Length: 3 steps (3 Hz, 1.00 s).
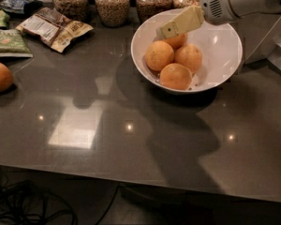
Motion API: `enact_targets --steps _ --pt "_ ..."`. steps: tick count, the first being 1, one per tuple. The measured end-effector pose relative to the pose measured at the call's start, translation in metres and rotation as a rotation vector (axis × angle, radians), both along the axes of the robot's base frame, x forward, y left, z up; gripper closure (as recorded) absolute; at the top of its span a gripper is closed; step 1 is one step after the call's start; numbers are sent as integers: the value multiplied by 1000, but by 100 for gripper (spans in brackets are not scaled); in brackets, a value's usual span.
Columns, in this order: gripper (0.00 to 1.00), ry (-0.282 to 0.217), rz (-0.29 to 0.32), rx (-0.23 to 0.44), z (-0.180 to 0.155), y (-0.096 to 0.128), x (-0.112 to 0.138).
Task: Pick orange from white bowl
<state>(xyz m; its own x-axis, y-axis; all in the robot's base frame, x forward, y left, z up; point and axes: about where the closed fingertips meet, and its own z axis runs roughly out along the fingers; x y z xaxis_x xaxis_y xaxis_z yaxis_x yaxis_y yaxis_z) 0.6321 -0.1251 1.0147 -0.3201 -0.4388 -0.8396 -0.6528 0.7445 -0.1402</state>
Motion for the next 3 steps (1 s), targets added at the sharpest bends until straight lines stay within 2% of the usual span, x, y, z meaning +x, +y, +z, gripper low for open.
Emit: enact_targets --steps 1,2,3 --pt "0 -64 -40 40 19 -2 12" --pt "0 -64 -40 40 19 -2 12" --pt "0 -38 -79 51 3 -2 26"
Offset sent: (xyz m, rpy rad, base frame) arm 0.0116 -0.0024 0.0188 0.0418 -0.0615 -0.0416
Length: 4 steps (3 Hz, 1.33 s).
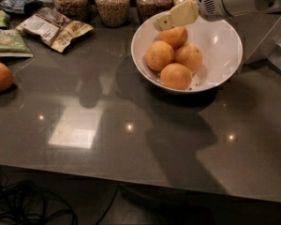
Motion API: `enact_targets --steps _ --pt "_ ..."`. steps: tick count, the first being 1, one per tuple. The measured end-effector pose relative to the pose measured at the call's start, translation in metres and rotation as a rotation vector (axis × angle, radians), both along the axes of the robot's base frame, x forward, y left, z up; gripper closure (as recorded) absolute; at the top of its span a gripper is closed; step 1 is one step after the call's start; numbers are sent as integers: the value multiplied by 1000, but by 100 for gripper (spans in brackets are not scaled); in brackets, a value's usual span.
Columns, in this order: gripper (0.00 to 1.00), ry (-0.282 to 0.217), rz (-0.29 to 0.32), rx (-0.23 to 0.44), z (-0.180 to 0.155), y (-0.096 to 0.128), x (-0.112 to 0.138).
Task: Pick orange from white bowl
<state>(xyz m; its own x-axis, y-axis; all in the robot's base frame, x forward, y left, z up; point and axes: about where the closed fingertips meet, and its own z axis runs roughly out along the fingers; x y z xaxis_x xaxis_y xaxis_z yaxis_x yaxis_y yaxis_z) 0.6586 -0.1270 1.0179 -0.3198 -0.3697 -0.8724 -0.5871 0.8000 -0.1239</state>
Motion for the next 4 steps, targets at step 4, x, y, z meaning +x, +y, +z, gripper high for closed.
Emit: enact_targets --steps 4 --pt "4 163 -159 132 -66 18 66"
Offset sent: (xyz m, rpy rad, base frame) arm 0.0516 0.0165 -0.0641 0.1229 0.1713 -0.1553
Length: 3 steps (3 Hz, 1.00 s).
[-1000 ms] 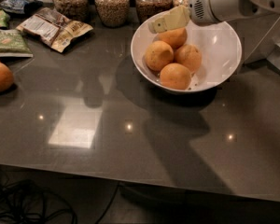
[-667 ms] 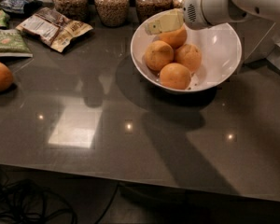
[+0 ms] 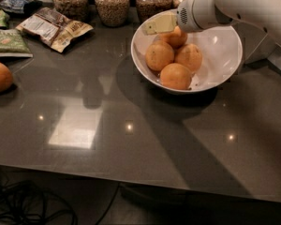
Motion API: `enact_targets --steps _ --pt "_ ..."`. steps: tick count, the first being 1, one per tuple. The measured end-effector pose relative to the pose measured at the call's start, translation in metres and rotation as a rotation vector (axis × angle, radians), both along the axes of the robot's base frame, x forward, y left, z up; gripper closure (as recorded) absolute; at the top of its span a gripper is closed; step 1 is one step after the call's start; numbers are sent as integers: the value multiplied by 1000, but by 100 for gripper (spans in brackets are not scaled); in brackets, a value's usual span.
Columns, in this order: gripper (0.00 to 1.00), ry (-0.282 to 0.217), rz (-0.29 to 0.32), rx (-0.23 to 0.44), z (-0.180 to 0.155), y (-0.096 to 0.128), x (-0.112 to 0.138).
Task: Pick orange from white bowl
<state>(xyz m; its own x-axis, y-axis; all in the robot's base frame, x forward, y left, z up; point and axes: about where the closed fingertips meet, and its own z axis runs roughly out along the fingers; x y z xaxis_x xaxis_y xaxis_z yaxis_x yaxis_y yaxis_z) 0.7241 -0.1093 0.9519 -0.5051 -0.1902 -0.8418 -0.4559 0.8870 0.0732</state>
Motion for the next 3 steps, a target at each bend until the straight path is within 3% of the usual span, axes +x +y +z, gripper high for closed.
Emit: enact_targets --steps 2,3 --pt "9 33 -57 -26 -21 -12 20" --pt "22 47 -78 -51 -28 -17 22"
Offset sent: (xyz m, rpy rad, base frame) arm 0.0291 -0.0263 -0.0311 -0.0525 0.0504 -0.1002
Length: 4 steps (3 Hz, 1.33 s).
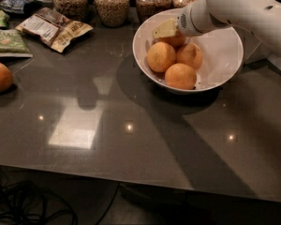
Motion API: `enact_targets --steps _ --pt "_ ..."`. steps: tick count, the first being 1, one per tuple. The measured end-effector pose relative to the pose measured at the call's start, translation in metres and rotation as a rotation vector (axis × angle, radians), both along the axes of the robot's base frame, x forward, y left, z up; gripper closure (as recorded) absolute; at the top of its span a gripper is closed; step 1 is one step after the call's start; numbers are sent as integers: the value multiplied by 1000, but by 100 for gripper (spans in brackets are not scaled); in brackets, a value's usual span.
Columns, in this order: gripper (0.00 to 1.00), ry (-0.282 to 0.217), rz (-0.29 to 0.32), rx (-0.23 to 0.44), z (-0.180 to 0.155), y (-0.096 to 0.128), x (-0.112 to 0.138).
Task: Pick orange from white bowl
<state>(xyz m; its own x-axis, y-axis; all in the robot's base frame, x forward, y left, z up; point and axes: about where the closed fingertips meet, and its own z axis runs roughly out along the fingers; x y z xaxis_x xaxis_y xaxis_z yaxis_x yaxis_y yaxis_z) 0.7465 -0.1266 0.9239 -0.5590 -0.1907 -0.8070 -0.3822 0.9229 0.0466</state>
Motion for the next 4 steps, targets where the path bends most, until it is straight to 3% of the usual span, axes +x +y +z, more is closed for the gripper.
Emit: enact_targets --steps 3,4 --pt "88 -10 -14 -23 0 -3 0" --pt "100 -36 -11 -28 6 -5 -4"
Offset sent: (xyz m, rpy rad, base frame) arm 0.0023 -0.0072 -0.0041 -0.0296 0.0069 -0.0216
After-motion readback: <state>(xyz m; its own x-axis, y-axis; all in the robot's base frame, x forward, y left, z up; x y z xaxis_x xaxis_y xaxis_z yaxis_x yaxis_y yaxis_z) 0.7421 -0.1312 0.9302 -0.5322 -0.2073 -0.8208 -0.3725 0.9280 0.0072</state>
